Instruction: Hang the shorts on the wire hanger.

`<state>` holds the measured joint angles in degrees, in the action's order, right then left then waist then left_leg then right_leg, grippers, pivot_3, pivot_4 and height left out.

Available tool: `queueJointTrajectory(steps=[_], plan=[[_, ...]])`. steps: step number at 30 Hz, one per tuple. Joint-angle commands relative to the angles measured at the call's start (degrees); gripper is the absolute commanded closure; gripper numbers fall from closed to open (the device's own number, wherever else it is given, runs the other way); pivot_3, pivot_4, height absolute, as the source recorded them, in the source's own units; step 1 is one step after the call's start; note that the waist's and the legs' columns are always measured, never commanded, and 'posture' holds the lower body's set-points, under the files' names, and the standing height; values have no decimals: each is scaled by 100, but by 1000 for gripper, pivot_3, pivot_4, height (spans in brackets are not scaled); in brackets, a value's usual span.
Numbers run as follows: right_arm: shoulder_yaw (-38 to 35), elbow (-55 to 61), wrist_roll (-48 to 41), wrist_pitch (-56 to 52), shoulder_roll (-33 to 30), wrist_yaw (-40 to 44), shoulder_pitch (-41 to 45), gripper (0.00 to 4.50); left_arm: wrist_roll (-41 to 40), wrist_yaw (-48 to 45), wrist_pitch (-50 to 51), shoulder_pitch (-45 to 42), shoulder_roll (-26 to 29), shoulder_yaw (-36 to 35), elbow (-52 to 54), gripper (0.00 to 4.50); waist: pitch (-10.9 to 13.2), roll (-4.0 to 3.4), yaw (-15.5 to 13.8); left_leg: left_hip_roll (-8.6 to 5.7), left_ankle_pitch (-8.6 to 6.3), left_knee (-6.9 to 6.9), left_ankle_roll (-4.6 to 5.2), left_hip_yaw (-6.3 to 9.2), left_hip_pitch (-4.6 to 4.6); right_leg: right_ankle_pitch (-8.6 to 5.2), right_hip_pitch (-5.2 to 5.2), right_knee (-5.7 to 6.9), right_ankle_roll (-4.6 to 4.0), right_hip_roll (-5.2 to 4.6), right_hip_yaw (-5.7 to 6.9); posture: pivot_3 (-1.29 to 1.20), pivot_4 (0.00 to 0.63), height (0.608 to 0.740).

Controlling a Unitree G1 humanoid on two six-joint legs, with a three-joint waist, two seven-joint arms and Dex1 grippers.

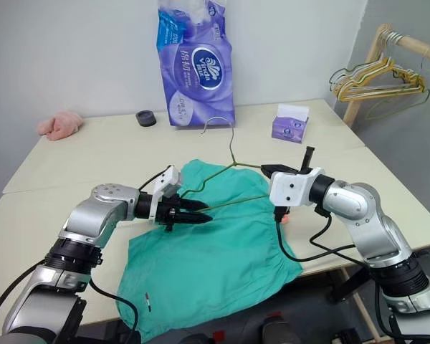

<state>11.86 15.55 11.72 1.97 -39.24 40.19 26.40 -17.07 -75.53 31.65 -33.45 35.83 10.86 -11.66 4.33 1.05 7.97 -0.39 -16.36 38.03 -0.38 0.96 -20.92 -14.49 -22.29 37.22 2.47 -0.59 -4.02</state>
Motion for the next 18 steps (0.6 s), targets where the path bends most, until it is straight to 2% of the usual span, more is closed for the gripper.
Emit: queueJointTrajectory(steps=[1,2,3,7,10,12,18], plan=[[-128,230,-105,93,51,28,53,4500,-135,-35,46,3,6,-47,246,4037,0,0,0,0,0,0,0,0,0,0,0,0,0,0,0,-151,61,740],[-106,234,-102,119,47,51,33,4500,-142,-24,58,20,-2,-54,262,4378,0,0,0,0,0,0,0,0,0,0,0,0,0,0,0,-151,61,740],[-92,241,-106,151,42,74,13,4500,-146,-17,67,31,-7,-60,272,4467,0,0,0,0,0,0,0,-1,0,0,0,-1,0,0,0,-151,61,740],[-65,291,-136,368,-51,231,-83,4500,-163,14,82,91,-2,-79,318,4467,0,0,-2,0,0,0,0,0,0,0,0,-1,0,0,0,-144,62,740],[-90,247,-142,414,-110,313,-112,3791,-174,40,100,119,-7,-97,336,4500,0,0,-2,0,0,0,0,0,0,-1,0,-1,1,0,1,-142,62,740],[-119,235,-184,427,-127,371,-132,3157,-172,73,102,131,-9,-104,343,4500,0,0,-2,0,0,0,0,0,0,0,0,-1,0,0,1,-142,62,740],[-500,634,-1003,-332,-387,937,-297,1002,-79,330,-70,125,-57,-138,239,4500,1,-1,-9,0,0,1,0,1,0,0,1,-1,0,0,0,-141,60,740]])
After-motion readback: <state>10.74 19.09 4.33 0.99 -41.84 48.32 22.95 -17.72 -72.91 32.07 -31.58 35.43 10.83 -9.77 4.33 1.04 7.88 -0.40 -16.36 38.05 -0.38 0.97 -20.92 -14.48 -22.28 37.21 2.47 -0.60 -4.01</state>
